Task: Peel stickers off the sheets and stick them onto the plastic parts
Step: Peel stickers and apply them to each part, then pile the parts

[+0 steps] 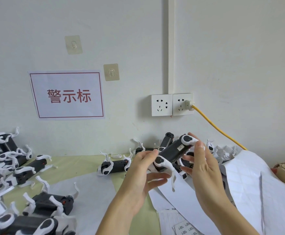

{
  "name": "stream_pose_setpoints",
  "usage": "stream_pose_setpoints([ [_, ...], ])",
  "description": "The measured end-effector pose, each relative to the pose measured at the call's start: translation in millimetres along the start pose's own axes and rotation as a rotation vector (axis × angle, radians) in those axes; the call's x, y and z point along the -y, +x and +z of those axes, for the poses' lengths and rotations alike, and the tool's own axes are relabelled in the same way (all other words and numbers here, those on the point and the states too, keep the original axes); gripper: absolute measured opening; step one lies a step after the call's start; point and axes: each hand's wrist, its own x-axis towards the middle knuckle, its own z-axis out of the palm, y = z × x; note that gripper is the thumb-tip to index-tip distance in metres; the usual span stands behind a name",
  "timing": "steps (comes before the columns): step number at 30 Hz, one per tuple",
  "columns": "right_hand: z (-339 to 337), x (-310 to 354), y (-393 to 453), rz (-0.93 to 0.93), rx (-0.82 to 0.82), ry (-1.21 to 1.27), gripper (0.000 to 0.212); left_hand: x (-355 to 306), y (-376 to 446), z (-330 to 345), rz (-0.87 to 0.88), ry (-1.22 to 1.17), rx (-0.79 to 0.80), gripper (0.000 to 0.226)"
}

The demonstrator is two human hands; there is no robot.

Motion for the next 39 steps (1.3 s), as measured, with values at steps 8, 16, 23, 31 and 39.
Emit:
stream_pose_setpoints([
  [8, -7.3, 4.1, 1.7, 0.053, 0.186, 0.017, 0.031, -5.8, 0.6, -3.1, 0.081, -0.338, -0.250, 0.019],
  [16, -16.0, 7.9, 3.3, 0.103, 0.345, -0.038, 0.046, -8.9, -0.8, -7.9, 0.152, -0.405, -0.265, 0.013],
  [23, -28.0, 19.2, 5.7, 0.145, 0.431, -0.192, 0.029, -4.5, 3.8, -10.8, 0.150, -0.240, -0.259, 0.029],
  [31, -47.2, 19.7, 9.7, 0.261, 0.514, -0.170, 0.039, -0.5, -4.2, 1.3, 0.238, -0.043, -0.353, 0.030],
  [39, -80.6, 27.8, 18.9, 0.259, 0.382, -0.149, 0.037, 2.2, -8.1, 26.8, 0.266, 0.118, -0.184, 0.029],
])
